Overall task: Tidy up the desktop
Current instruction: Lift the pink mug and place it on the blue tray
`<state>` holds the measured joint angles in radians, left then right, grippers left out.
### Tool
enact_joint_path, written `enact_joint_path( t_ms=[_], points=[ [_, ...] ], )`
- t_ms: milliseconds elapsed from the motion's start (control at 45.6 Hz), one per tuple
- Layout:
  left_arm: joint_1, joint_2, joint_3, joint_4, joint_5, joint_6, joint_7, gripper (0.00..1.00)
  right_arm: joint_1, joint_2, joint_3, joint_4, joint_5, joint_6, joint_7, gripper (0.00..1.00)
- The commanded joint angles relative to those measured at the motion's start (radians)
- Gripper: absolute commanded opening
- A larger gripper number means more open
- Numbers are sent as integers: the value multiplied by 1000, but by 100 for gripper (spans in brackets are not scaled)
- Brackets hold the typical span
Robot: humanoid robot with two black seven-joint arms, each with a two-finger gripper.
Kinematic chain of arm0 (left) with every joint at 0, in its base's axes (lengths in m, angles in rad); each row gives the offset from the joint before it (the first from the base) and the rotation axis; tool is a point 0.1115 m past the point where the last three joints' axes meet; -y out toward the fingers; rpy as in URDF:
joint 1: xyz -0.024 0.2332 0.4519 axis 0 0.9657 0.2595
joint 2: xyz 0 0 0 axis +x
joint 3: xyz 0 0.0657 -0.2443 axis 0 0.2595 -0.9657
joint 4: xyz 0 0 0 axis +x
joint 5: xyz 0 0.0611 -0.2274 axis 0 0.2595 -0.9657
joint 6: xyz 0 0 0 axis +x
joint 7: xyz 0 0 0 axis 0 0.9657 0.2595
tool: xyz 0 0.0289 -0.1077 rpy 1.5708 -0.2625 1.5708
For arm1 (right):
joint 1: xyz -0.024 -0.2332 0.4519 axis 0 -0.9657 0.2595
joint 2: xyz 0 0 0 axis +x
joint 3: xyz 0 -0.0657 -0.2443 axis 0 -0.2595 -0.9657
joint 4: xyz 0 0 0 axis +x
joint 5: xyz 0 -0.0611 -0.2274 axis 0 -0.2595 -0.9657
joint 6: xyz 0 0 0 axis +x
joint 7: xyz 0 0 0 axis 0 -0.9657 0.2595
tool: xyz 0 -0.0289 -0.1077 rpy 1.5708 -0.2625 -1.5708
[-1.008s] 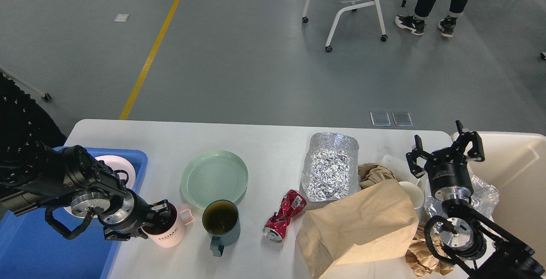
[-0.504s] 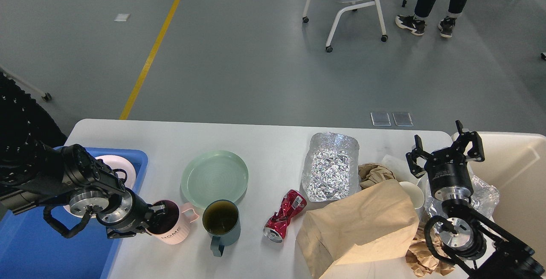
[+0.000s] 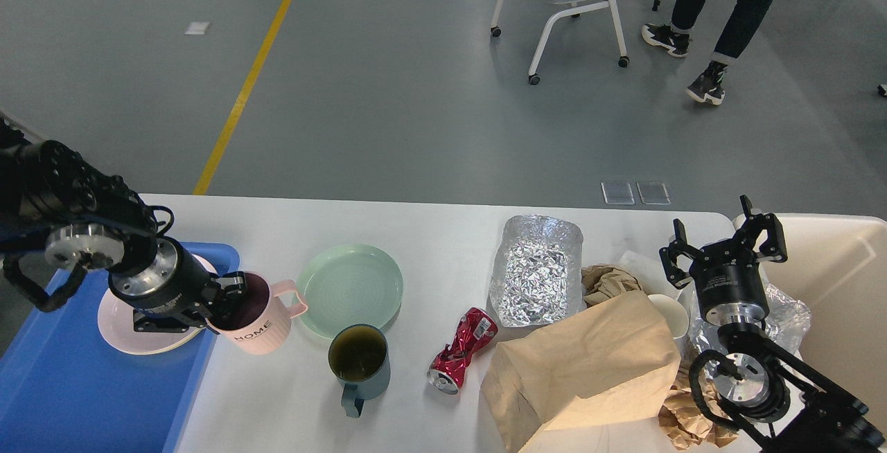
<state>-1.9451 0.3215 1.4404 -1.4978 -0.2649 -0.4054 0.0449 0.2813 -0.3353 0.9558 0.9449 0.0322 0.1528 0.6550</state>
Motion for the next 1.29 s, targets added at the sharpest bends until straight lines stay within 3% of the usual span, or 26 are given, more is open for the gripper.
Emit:
enact_joint_path(
  t_ms=[0, 88, 197, 394, 570, 745, 854, 1052, 1271],
  points=[
    [-256, -1, 48, -116, 19, -113, 49, 0, -1, 1, 0, 0, 0, -1, 0, 100],
    [-394, 4, 80, -147, 23, -232, 52, 0, -1, 1, 0, 0, 0, 1, 0, 100],
    [-456, 5, 100, -144, 59, -351, 53, 0, -1, -1, 0, 0, 0, 1, 0, 100],
    [-453, 40, 155, -137, 113, -359, 56, 0, -1, 1, 0, 0, 0, -1, 0, 100],
    [-420, 230, 187, -47, 271, -356, 62, 0, -1, -1, 0, 0, 0, 1, 0, 100],
    [-263, 451, 141, 90, 427, -343, 52, 0, -1, -1, 0, 0, 0, -1, 0, 100],
    [-68, 548, 6, 162, 509, -296, 61, 1, -1, -1, 0, 0, 0, 1, 0, 100],
    [345, 587, -273, 390, 552, -277, 61, 1, -1, -1, 0, 0, 0, -1, 0, 100],
    [524, 610, -345, 619, 558, -277, 39, 2, -1, -1, 0, 0, 0, 1, 0, 100]
  ],
)
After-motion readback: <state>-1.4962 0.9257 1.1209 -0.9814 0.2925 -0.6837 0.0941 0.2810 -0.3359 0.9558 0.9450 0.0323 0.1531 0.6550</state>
